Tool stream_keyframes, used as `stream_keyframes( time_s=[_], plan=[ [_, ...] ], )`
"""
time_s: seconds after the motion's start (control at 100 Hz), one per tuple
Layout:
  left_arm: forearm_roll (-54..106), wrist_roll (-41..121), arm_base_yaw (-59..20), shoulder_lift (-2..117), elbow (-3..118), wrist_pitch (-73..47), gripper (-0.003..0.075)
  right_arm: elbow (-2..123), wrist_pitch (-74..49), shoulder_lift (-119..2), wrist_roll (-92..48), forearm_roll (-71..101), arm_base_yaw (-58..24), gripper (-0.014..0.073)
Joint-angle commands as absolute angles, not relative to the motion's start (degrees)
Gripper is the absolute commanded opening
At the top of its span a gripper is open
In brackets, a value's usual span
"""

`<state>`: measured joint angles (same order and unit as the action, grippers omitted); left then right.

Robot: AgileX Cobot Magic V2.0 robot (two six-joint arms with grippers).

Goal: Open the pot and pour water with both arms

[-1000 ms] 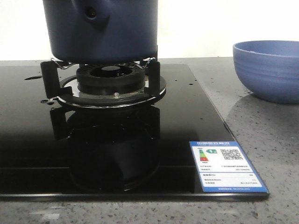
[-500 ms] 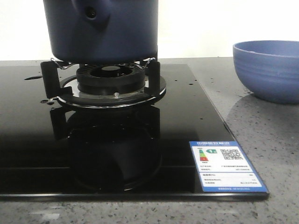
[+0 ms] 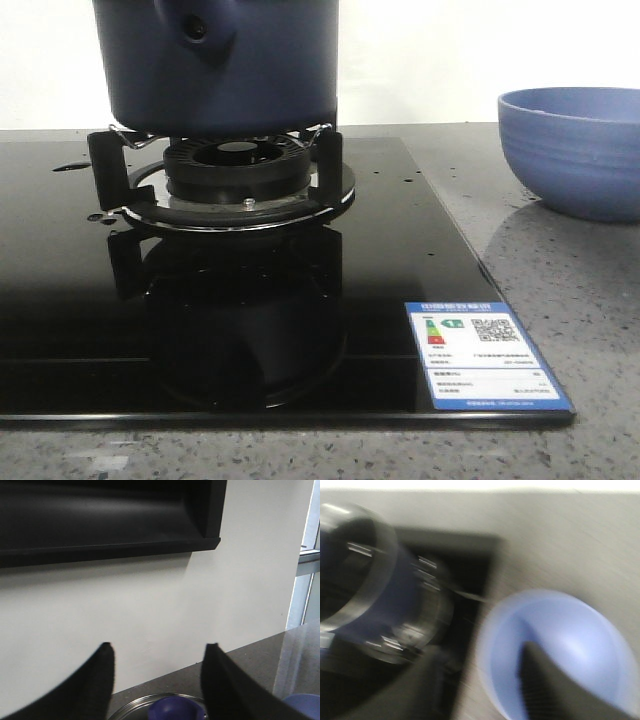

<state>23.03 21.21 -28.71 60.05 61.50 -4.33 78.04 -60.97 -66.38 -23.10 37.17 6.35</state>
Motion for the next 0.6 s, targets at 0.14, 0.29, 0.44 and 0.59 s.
stream_keyframes(
  time_s=[0.14, 0.29, 0.44, 0.59],
  plan=[
    [22.63, 21.1, -21.32, 51.81, 57.81, -3.85, -0.002, 68.39, -48.23, -57.94, -51.68, 62.01, 6.64, -0.0044],
    [23.44, 21.1, -19.21, 42.74, 45.84, 3.74, -0.002, 54.41, -38.82, -48.84, -61.08, 62.82, 6.64, -0.0043],
    [25.82, 21.1, -19.09, 31.95, 30.0, 11.04, -0.002, 39.03, -28.45, -36.38, -65.29, 65.08, 6.64, -0.0043],
    [30.08, 21.1, -19.09, 22.0, 17.62, 12.37, -0.002, 25.86, -23.66, -25.04, -65.29, 65.85, 6.64, -0.0043]
  ],
)
